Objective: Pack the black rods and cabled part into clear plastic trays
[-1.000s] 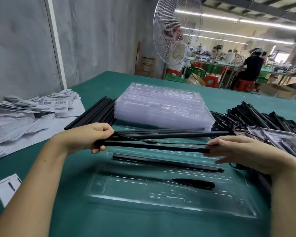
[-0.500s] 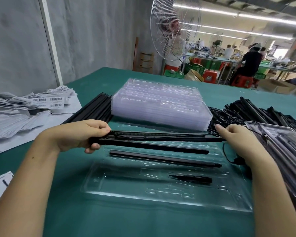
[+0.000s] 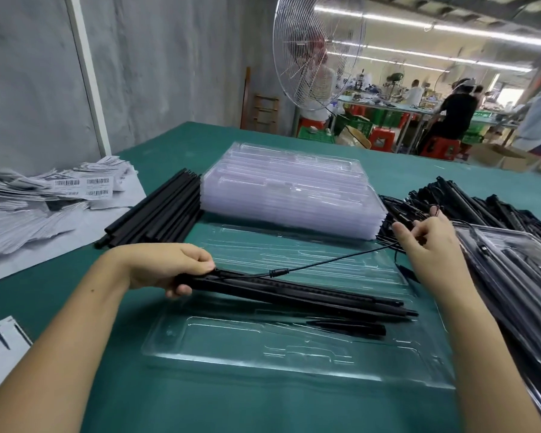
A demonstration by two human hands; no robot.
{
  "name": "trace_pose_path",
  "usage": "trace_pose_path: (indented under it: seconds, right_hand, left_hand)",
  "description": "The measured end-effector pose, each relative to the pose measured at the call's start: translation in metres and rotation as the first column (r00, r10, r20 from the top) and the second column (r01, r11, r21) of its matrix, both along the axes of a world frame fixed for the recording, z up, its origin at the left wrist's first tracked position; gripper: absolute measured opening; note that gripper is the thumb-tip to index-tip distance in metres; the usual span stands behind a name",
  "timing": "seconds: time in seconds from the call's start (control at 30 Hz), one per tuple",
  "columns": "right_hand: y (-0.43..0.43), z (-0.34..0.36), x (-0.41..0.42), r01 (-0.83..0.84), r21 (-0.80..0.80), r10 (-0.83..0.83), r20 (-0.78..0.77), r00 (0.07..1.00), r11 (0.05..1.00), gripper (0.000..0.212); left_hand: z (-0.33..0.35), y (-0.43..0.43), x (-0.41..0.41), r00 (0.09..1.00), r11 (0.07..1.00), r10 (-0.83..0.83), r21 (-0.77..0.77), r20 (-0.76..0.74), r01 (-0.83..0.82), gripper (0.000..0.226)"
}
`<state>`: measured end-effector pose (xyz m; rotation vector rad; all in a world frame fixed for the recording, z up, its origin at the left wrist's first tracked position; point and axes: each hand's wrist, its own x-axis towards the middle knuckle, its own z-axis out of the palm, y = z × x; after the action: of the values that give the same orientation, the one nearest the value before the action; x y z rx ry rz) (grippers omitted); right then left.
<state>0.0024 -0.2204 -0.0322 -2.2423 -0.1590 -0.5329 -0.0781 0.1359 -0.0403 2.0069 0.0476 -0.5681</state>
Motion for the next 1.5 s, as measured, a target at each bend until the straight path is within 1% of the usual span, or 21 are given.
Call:
trace_pose_path:
  seconds: [0.13, 0.2, 0.3, 0.43, 0.6, 0.77, 0.83, 0.87, 0.9, 0.93, 0.97, 1.0, 1.13, 1.17, 1.23, 1.3, 1.43, 1.5]
  right_hand:
    - [0.002, 0.001, -0.002, 0.005, -0.004, -0.005, -0.006, 1.0, 1.0, 0.03]
    - [0.002, 0.0, -0.002, 0.008, 0.001, -0.008, -0.006, 1.0, 1.0, 0.03]
    - [0.001, -0.001, -0.001, 0.015, 0.013, -0.015, -0.01, 1.0, 1.0, 0.028]
    - [0.001, -0.002, -0.001, 0.013, 0.017, -0.013, -0.011, 1.0, 1.0, 0.028]
    - [0.003, -0.003, 0.0, -0.003, 0.009, 0.003, -0.037, 0.999, 1.0, 0.03]
    - [0.003, -0.009, 0.002, 0.01, 0.006, -0.01, -0.051, 0.999, 1.0, 0.033]
    - [0.002, -0.011, 0.002, 0.008, -0.017, -0.009, -0.052, 0.999, 1.0, 0.035]
    - [0.002, -0.012, 0.002, -0.004, -0.035, 0.002, -0.054, 0.999, 0.999, 0.036]
    - [0.003, -0.014, 0.001, -0.024, -0.055, 0.021, -0.058, 0.998, 0.998, 0.038]
    - [0.006, -0.017, -0.001, -0.05, -0.076, 0.045, -0.064, 0.997, 0.996, 0.04]
    - [0.008, -0.019, -0.002, -0.077, -0.101, 0.07, -0.074, 0.995, 0.992, 0.041]
    - [0.01, -0.022, -0.004, -0.104, -0.127, 0.093, -0.094, 0.991, 0.986, 0.042]
    - [0.018, -0.029, -0.008, -0.201, -0.169, 0.162, -0.223, 0.961, 0.965, 0.038]
    - [0.019, -0.03, -0.011, -0.227, -0.168, 0.181, -0.255, 0.95, 0.959, 0.035]
    - [0.022, -0.03, -0.015, -0.297, -0.169, 0.229, -0.334, 0.914, 0.94, 0.033]
    - [0.022, -0.028, -0.019, -0.365, -0.186, 0.267, -0.406, 0.874, 0.912, 0.043]
    - [0.024, -0.024, -0.024, -0.483, -0.242, 0.325, -0.489, 0.81, 0.841, 0.091]
    - [0.028, -0.023, -0.027, -0.543, -0.272, 0.346, -0.532, 0.773, 0.794, 0.103]
  left_hand:
    - [0.001, 0.002, 0.0, 1.0, 1.0, -0.01, -0.014, -0.019, 0.009, 0.018]
    - [0.001, 0.003, 0.0, 1.0, 1.0, -0.015, 0.006, -0.014, 0.015, 0.017]
    - [-0.001, 0.003, 0.002, 0.997, 0.993, -0.078, 0.09, -0.013, 0.079, 0.017]
    - [-0.004, 0.002, 0.005, 0.997, 0.976, -0.072, 0.204, -0.006, 0.071, 0.014]
    - [-0.003, 0.006, 0.005, 0.998, 0.964, -0.068, 0.26, 0.016, 0.062, 0.014]
    - [-0.003, -0.004, 0.004, 0.989, 0.932, -0.126, 0.351, 0.076, 0.092, 0.014]
    - [0.0, -0.007, 0.005, 0.98, 0.885, -0.145, 0.461, 0.134, 0.068, 0.016]
    - [0.001, -0.007, 0.005, 0.97, 0.828, -0.174, 0.558, 0.169, 0.051, 0.017]
    - [0.002, -0.007, 0.006, 0.957, 0.752, -0.21, 0.659, 0.2, 0.028, 0.019]
    - [0.002, -0.008, 0.007, 0.946, 0.695, -0.233, 0.719, 0.226, 0.0, 0.021]
    - [0.001, -0.009, 0.009, 0.94, 0.682, -0.242, 0.731, 0.239, -0.01, 0.022]
    - [0.0, -0.011, 0.01, 0.939, 0.694, -0.249, 0.72, 0.238, 0.001, 0.022]
    - [0.0, -0.014, 0.008, 0.945, 0.768, -0.23, 0.639, 0.231, 0.031, 0.02]
    - [0.002, -0.013, 0.007, 0.951, 0.787, -0.219, 0.616, 0.218, 0.041, 0.022]
    - [0.003, -0.011, 0.005, 0.961, 0.795, -0.221, 0.602, 0.165, 0.08, 0.026]
    - [0.002, -0.011, 0.005, 0.965, 0.785, -0.227, 0.61, 0.128, 0.104, 0.027]
    - [0.001, -0.013, 0.006, 0.972, 0.797, -0.206, 0.596, 0.117, 0.098, 0.029]
    - [0.002, -0.014, 0.006, 0.971, 0.795, -0.207, 0.599, 0.119, 0.095, 0.031]
